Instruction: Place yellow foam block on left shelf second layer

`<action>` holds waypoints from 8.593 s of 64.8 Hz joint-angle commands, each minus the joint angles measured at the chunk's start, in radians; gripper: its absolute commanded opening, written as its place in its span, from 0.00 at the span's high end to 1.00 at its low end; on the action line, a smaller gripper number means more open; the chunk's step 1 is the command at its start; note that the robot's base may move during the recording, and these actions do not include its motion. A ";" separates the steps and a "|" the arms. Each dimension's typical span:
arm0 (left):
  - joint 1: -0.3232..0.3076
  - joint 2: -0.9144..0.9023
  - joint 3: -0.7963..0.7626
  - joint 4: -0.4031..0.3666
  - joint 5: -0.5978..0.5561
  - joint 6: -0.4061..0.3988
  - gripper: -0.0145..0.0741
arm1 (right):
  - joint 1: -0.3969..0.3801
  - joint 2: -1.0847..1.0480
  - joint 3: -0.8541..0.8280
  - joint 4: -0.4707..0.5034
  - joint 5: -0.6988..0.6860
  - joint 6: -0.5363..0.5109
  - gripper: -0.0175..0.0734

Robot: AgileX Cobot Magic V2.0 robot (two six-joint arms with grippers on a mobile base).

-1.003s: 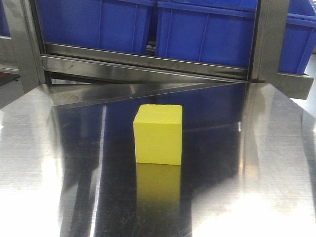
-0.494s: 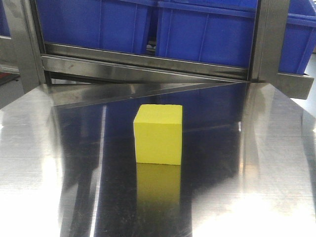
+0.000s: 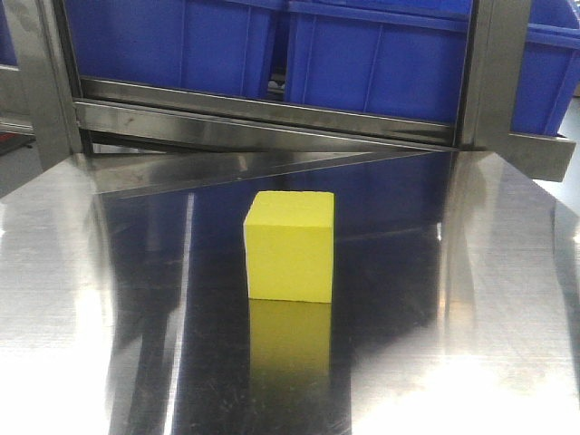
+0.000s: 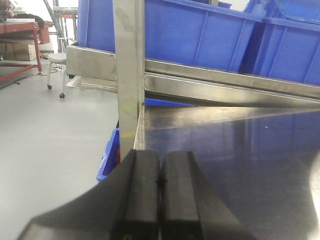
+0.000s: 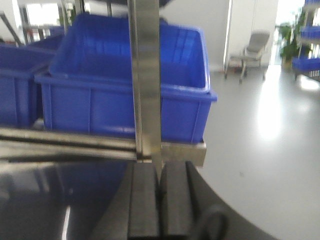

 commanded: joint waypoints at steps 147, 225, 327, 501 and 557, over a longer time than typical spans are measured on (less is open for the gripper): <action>-0.005 0.007 0.026 -0.007 -0.088 -0.004 0.68 | 0.920 1.572 -1.075 -0.265 0.796 0.947 0.12; -0.005 0.007 0.026 -0.007 -0.088 -0.004 0.68 | 0.635 1.253 -0.781 -0.315 0.550 0.559 0.46; -0.005 0.007 0.026 -0.007 -0.088 -0.004 0.68 | 0.139 -0.173 -0.044 -0.269 0.253 0.028 0.46; -0.005 0.007 0.026 -0.007 -0.088 -0.004 0.68 | 0.139 -0.171 -0.044 -0.269 0.253 0.029 0.46; -0.005 0.007 0.026 -0.007 -0.088 -0.004 0.68 | 0.139 -0.171 -0.044 -0.269 0.253 0.029 0.46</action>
